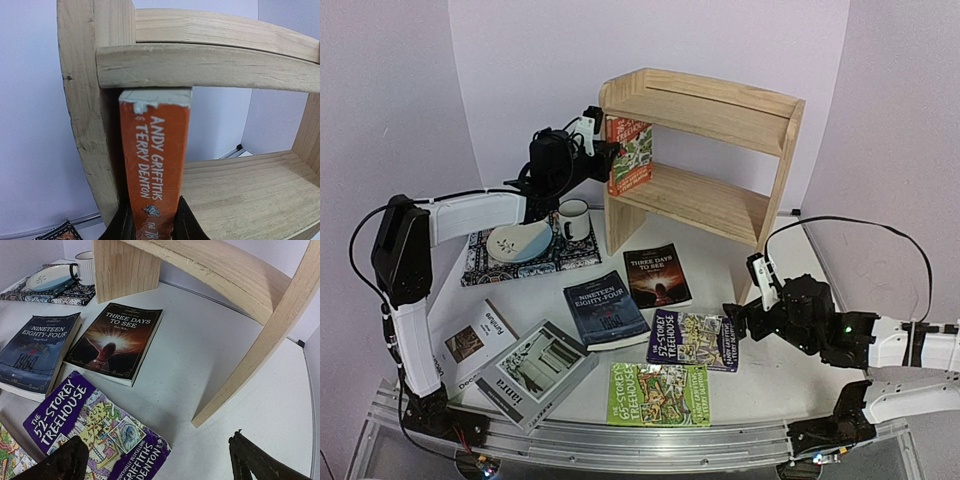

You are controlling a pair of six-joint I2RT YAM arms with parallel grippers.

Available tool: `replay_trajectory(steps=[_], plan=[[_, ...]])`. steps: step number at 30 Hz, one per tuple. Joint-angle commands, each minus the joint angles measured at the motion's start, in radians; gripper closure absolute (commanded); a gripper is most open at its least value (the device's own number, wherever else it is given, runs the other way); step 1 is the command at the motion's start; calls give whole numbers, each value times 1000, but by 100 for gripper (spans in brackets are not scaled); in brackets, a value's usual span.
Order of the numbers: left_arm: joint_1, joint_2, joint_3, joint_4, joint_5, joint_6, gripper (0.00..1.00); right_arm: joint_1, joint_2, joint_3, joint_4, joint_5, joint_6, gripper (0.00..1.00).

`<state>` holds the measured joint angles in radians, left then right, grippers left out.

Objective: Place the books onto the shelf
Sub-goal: Adjust the book on the shelf.

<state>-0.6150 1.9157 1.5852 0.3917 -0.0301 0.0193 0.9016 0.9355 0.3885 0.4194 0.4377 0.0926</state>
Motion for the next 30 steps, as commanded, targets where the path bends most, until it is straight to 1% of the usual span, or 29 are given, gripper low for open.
replay_trajectory(steps=[1,15,20,22,24,25,30], plan=[[7,18,64,13,19,-11,89,-3,9,32,16,24,-17,2],[17,62,115,12,22,-10,87,-1,14,38,17,21,-22,2],[22,66,119,10,16,-10,85,-2,16,39,18,19,-23,2],[21,61,115,10,19,-10,82,-2,18,41,18,19,-25,2],[21,50,105,10,24,-35,75,-2,20,44,18,18,-25,2],[21,45,101,10,26,-40,73,-1,22,44,18,18,-26,2],[21,14,70,10,26,-43,67,-2,32,51,21,12,-28,2]])
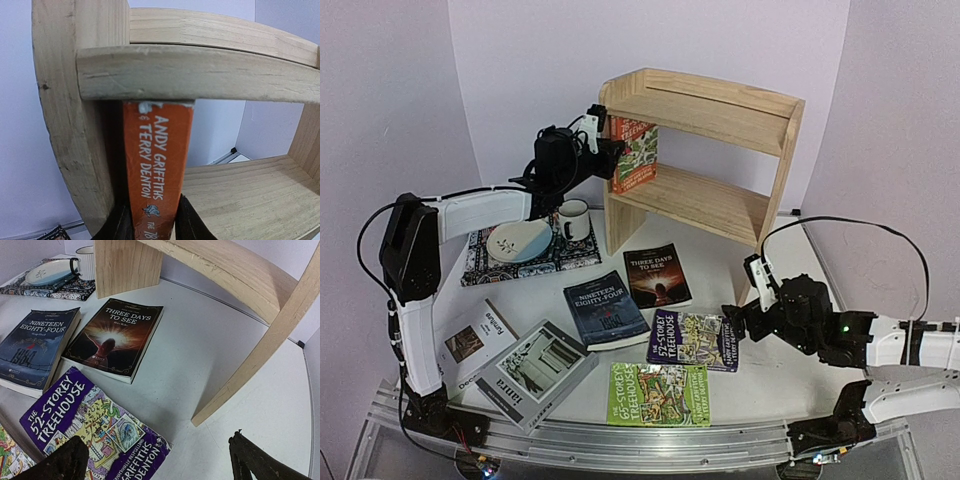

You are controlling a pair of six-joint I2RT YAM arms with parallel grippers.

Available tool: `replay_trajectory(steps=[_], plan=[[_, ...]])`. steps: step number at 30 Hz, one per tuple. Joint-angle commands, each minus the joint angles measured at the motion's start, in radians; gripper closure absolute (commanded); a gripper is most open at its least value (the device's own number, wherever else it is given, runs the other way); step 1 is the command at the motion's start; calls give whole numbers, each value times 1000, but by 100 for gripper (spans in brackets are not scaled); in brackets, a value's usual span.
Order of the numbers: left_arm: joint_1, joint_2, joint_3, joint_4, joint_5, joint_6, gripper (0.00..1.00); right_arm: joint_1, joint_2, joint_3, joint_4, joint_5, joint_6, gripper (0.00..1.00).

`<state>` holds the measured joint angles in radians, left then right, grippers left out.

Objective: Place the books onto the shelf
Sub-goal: Adjust the book on the shelf, then pick up the book from the corner of the board.

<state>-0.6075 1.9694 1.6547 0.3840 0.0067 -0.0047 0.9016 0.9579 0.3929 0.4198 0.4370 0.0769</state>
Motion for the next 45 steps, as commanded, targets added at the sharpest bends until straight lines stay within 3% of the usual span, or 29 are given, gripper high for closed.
replay_trajectory(steps=[1,4,21,28,38,40,45], plan=[[14,-46,-9,17,-10,-18,66,-1,10,49,20,10,-12,2],[14,-69,-30,17,-10,-13,60,-1,10,52,20,7,-14,2],[13,-222,-214,16,-27,-25,54,-1,8,62,-8,-21,27,2],[13,-406,-451,9,-11,-100,51,-2,0,104,-212,-62,122,2],[11,-646,-784,-56,119,-352,48,-2,33,168,-486,-173,345,2],[11,-669,-813,-105,154,-400,44,-1,62,209,-566,-195,378,2],[-12,-641,-777,-338,231,-460,23,-2,88,252,-644,-266,486,2]])
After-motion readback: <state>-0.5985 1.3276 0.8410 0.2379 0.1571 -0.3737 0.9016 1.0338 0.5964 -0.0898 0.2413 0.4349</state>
